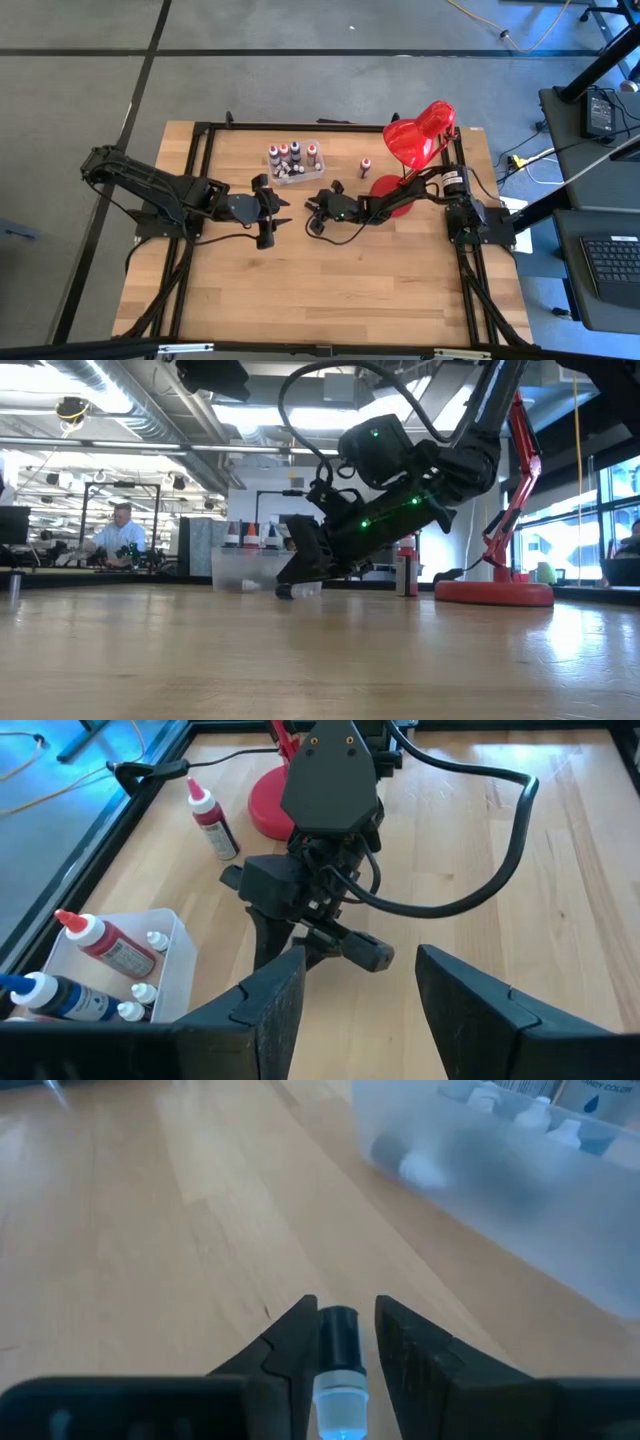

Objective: Pick & Place food coloring
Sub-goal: Put the small black food coloring bottle into the transparent bin

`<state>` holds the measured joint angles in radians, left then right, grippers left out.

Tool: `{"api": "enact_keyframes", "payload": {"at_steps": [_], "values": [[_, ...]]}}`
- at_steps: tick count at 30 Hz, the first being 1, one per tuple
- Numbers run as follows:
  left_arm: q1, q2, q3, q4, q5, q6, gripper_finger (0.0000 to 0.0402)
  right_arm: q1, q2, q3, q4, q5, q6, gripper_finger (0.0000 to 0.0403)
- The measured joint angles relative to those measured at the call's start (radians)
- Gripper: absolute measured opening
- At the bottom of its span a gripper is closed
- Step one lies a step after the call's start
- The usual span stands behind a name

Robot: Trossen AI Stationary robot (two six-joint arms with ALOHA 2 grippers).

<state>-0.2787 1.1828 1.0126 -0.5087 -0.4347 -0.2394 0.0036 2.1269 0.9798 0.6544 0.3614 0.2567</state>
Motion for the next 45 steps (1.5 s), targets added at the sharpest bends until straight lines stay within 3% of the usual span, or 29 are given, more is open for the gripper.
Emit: {"api": "enact_keyframes", "payload": {"at_steps": [8,13,17,22,31,35,40,45], "values": [[0.000,0.000,0.000,0.000,0.000,0.007,0.0187,0.000,-0.017,-0.001,-0.007,-0.018,-0.001,0.0153],[0.000,0.000,0.000,0.003,-0.001,0.036,0.0189,0.004,-0.127,0.000,-0.039,-0.119,0.001,0.0202],[0.000,0.000,0.000,0.003,-0.017,0.035,0.0188,0.030,-0.253,0.000,-0.213,-0.247,-0.001,0.0224],[0.000,0.005,-0.029,0.034,-0.016,0.035,0.0188,0.118,-0.391,-0.042,-0.478,-0.259,0.034,0.0231],[0.039,0.044,-0.089,0.168,0.025,0.113,0.0187,0.350,-0.651,-0.284,-0.466,-0.258,0.213,0.0232],[0.140,0.135,-0.089,0.232,0.170,0.213,0.0189,0.441,-0.728,-0.317,-0.447,-0.200,0.244,0.0232],[0.281,0.278,-0.090,0.255,0.373,0.309,0.0187,0.519,-0.764,-0.320,-0.449,-0.027,0.263,0.0232],[0.362,0.406,-0.090,0.308,0.407,0.420,0.0189,0.552,-0.764,-0.320,-0.448,0.070,0.314,0.0232]]}}
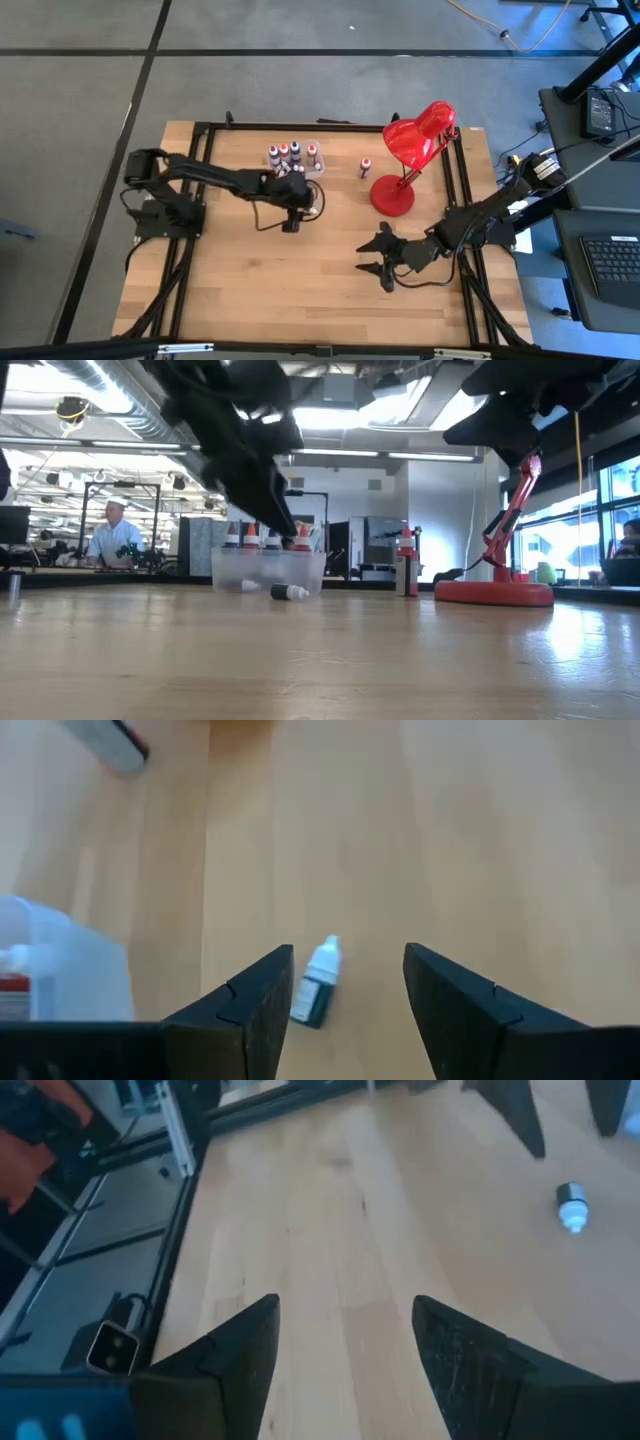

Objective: Pick & Place food coloring
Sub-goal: Put the small black food coloring bottle into the transparent bin

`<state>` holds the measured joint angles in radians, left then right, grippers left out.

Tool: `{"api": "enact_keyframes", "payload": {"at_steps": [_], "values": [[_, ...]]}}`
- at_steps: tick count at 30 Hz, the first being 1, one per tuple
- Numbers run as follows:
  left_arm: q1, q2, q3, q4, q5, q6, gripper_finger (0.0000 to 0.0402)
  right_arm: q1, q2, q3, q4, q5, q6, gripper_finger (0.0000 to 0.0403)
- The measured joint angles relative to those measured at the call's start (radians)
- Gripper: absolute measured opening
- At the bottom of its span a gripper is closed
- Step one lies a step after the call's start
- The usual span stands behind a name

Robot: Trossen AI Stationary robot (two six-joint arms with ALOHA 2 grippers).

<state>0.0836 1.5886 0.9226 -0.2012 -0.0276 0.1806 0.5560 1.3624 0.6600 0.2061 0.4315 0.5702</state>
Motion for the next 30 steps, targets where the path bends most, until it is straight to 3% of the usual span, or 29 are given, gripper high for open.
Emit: {"api": "enact_keyframes", "payload": {"at_steps": [6,18,30], "values": [[0.079,0.112,0.000,0.079,0.125,0.057,0.0187,0.005,0.000,0.000,0.010,0.039,0.035,0.0232],[0.111,0.219,0.001,0.075,0.105,0.154,0.0188,0.005,0.000,0.000,0.010,0.050,0.056,0.0232],[0.108,0.224,0.002,0.077,0.100,0.146,0.0188,0.005,0.000,0.000,0.006,0.049,0.053,0.0232]]}}
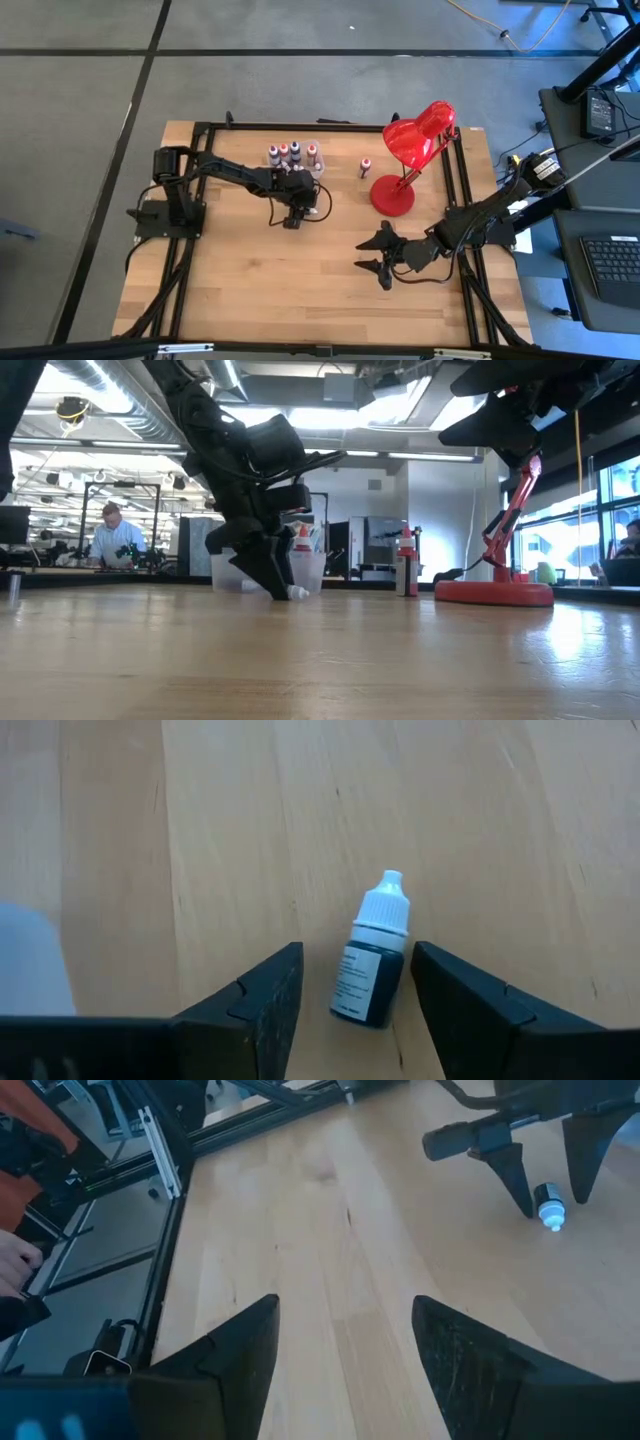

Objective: Pick & Place food coloring
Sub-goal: Put the small black food coloring bottle into the transparent bin

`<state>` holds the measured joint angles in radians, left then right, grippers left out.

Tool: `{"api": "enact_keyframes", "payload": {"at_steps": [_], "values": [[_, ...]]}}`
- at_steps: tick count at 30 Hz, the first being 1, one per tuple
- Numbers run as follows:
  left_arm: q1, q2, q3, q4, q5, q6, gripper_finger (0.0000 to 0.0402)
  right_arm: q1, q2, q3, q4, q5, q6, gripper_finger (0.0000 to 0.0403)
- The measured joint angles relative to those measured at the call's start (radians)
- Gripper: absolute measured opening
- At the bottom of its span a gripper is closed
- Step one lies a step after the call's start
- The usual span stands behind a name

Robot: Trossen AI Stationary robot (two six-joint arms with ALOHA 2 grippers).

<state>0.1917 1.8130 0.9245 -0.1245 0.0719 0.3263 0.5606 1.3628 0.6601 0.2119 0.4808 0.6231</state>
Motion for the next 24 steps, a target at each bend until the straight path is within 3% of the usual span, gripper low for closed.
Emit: {"api": "enact_keyframes", "payload": {"at_steps": [7,18,22,24], "values": [[-0.002,0.000,0.000,-0.004,0.002,0.001,0.0167,0.000,0.000,0.000,-0.001,0.000,-0.002,0.0232],[-0.005,0.000,0.000,-0.007,0.008,-0.015,0.0074,0.000,0.000,0.000,-0.010,-0.001,-0.003,0.0232],[-0.010,-0.013,0.010,-0.049,-0.032,-0.073,0.0065,0.000,0.000,0.000,-0.014,-0.001,-0.003,0.0232],[-0.010,-0.034,0.033,-0.107,-0.115,-0.104,0.0067,0.000,0.000,0.000,-0.015,-0.001,-0.003,0.0232]]}}
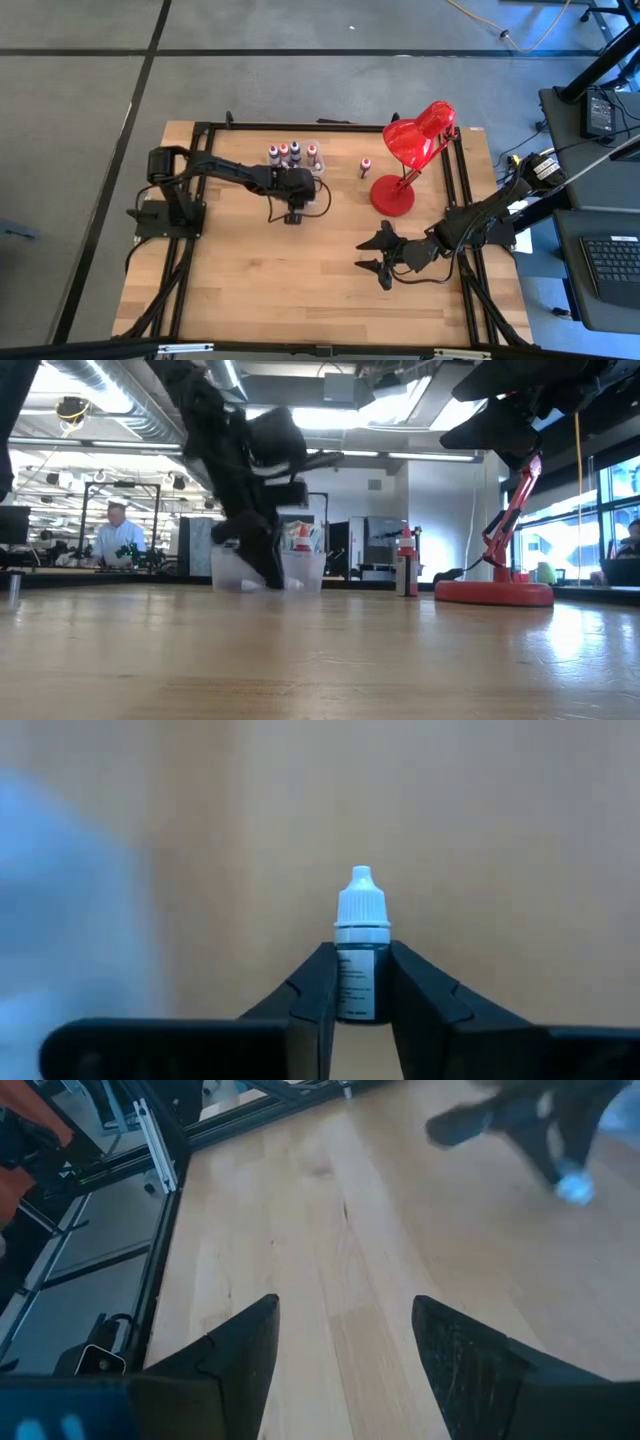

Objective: Pick & Place food coloring
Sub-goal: Put the small black food coloring bottle into the transparent bin

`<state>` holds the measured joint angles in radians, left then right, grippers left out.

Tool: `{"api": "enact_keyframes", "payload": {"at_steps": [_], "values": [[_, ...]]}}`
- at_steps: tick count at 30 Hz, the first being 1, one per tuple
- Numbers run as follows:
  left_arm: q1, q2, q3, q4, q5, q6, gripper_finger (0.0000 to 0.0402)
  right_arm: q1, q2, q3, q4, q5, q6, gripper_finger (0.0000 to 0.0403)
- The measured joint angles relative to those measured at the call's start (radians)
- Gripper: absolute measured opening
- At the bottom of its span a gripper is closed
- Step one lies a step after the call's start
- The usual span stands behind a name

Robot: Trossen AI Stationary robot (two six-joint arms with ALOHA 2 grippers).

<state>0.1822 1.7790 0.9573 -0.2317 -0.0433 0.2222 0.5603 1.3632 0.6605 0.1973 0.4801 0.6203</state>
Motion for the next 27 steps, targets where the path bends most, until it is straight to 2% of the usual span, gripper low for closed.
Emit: {"api": "enact_keyframes", "payload": {"at_steps": [4,11,14,20,27], "values": [[0.020,-0.067,0.069,-0.155,-0.174,-0.026,0.0068,0.000,0.000,0.000,-0.001,0.000,-0.014,0.0232],[0.102,-0.186,0.119,-0.215,-0.274,-0.084,0.0068,0.000,0.000,0.000,-0.001,0.023,-0.031,0.0232],[0.146,-0.205,0.119,-0.215,-0.262,-0.104,0.0069,-0.002,0.000,0.000,-0.001,0.024,-0.032,0.0232],[0.196,-0.148,0.119,-0.216,-0.139,-0.131,0.0069,-0.002,0.000,0.000,0.000,0.027,-0.049,0.0232],[0.195,-0.062,0.119,-0.218,-0.166,-0.131,0.0070,-0.002,0.000,0.000,0.001,0.028,-0.046,0.0232]]}}
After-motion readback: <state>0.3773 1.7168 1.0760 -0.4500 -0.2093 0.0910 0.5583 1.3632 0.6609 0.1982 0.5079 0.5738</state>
